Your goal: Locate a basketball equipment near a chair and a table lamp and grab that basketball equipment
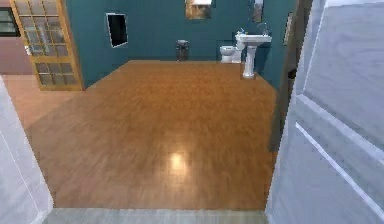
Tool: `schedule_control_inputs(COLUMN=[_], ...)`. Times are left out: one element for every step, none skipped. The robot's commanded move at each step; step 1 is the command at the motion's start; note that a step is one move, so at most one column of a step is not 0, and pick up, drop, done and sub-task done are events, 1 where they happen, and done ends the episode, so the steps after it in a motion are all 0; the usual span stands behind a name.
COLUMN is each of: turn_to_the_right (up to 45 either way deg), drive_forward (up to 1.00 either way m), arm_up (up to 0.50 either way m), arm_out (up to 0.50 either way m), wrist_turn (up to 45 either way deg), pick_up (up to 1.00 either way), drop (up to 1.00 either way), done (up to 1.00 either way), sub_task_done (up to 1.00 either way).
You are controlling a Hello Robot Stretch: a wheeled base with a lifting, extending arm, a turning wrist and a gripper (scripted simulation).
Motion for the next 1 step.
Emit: schedule_control_inputs(turn_to_the_right=[0.0], drive_forward=[1.0], arm_up=[0.0], arm_out=[0.0], wrist_turn=[0.0], pick_up=[0.0], drop=[0.0], done=[0.0], sub_task_done=[0.0])
